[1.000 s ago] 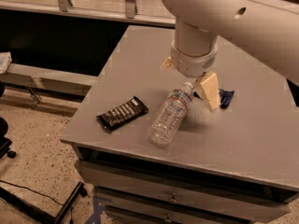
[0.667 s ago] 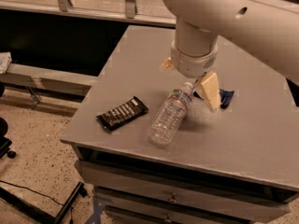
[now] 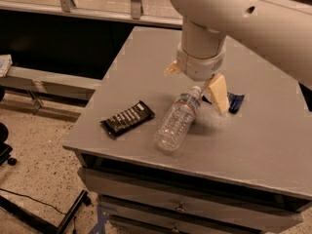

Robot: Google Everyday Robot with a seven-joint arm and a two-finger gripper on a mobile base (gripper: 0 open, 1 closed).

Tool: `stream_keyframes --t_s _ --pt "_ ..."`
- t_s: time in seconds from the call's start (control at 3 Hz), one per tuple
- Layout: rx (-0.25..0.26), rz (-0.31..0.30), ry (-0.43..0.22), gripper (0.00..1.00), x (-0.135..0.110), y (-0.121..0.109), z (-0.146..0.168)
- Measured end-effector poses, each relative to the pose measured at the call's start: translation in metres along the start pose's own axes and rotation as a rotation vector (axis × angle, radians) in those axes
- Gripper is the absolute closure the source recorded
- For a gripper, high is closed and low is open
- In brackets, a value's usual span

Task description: Place water bottle upright

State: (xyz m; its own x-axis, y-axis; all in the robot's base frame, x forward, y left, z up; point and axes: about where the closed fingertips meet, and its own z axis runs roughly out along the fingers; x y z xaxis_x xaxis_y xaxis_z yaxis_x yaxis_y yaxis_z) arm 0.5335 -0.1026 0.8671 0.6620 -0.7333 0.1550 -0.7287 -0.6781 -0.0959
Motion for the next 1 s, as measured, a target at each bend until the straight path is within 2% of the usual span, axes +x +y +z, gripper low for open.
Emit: stream_keyframes --t_s 0.33,0.67,1.0 --pt "-0.011 -0.015 -0.013 0.18 0.0008 -0.0010 0.0023" --pt "-0.020 -0.019 -0.024 0.25 0.0031 -0.0006 0.0030" --pt "-0.032 -0.032 -0.036 0.20 0.0038 0.0004 0.0022"
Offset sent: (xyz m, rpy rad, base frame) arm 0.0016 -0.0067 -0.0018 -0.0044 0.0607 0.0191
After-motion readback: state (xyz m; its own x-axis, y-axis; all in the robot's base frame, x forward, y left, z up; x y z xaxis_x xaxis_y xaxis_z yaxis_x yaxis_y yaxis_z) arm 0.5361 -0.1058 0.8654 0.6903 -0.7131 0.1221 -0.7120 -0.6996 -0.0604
